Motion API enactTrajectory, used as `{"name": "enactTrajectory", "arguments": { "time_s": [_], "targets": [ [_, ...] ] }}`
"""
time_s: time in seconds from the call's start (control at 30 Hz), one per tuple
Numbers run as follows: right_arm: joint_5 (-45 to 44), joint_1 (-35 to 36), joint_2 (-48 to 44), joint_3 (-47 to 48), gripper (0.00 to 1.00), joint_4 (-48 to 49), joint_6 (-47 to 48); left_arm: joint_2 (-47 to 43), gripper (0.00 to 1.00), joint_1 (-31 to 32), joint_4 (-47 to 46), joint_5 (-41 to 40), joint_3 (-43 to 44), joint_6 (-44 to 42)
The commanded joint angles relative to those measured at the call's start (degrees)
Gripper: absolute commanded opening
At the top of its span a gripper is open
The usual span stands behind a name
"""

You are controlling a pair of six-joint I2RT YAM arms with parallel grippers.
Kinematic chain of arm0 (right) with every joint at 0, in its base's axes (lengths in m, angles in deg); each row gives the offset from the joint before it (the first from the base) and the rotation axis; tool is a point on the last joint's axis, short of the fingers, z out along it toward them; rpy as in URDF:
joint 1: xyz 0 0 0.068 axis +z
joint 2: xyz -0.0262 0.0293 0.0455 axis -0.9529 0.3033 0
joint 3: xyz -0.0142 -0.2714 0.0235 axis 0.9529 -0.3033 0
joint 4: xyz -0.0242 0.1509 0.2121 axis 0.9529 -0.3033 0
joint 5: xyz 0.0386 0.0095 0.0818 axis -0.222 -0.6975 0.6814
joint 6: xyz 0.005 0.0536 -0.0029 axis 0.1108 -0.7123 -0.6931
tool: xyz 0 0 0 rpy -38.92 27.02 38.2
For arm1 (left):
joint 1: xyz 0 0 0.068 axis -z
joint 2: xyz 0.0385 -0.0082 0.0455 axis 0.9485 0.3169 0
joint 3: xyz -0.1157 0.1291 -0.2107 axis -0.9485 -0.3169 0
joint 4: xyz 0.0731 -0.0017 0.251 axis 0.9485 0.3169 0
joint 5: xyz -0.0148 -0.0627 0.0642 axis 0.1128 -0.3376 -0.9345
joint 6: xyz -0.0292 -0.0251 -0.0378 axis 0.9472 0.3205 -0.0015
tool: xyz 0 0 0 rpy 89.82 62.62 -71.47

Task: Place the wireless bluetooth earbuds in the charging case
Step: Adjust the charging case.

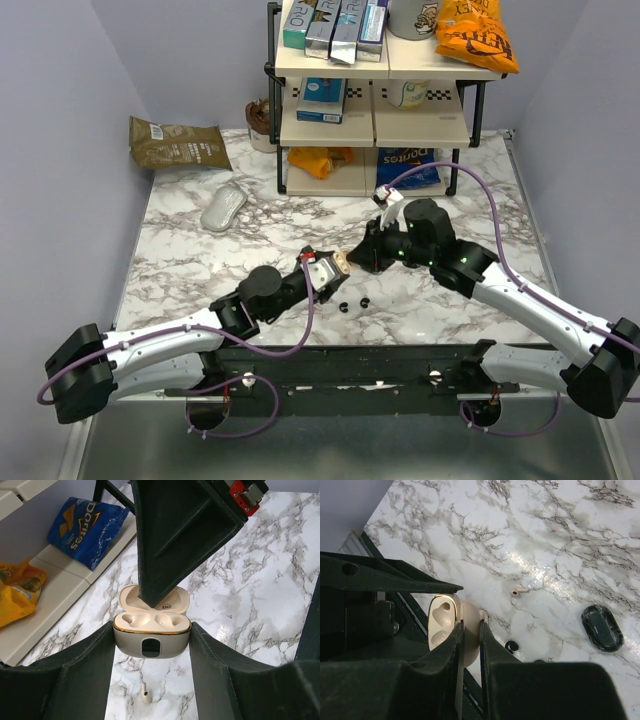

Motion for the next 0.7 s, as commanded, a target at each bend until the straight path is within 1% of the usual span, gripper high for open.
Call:
{"name": "enactTrajectory", "arguments": {
  "time_s": [0.0, 0.07, 0.17, 0.23, 0.27, 0.33, 0.37, 0.43, 0.6, 0.67],
  "targets": [
    [0.29, 0.09, -2.13, 1.41, 0.01, -1.28, 2.98, 1.44, 0.40, 0.04, 0.57, -4.94, 1.66, 1.83],
    [0.29, 0.09, -2.74, 1.76, 0.01, -1.45, 3.77, 2.14, 0.50, 0.04, 0.92, -5.73, 2.27, 2.70],
    [0.46, 0.09, -3.10, 2.20, 0.01, -1.98, 4.82, 2.93, 0.59, 0.04, 1.36, -8.54, 2.98, 3.76],
    [0.64, 0.09, -3.27, 2.73, 0.01, -2.24, 5.26, 3.11, 0.62, -0.05, 1.71, -9.87, 3.24, 4.02],
    [0.81, 0.09, -3.27, 2.90, 0.01, -2.68, 5.53, 3.20, 0.66, 0.04, 1.80, -10.22, 3.41, 4.11],
    [1.34, 0.09, -3.27, 3.78, 0.01, -3.29, 5.62, 3.29, 0.70, 0.04, 1.89, -11.44, 3.50, 3.94],
    [1.60, 0.09, -3.27, 4.13, 0.01, -4.08, 5.53, 3.20, 0.81, 0.04, 1.89, -11.89, 3.59, 3.94],
    [2.13, 0.09, -3.36, 4.83, 0.01, -4.61, 5.36, 3.29, 0.99, 0.04, 1.80, -13.11, 3.86, 3.85],
    [1.52, 0.09, -4.33, 5.19, 0.01, -5.32, 5.79, 3.38, 0.99, 0.04, 2.41, -14.88, 5.17, 3.67],
    [0.56, 0.00, -4.94, 5.19, 0.01, -5.84, 7.36, 2.77, 0.99, 0.04, 3.55, -15.40, 5.87, 4.90]
  ]
}}
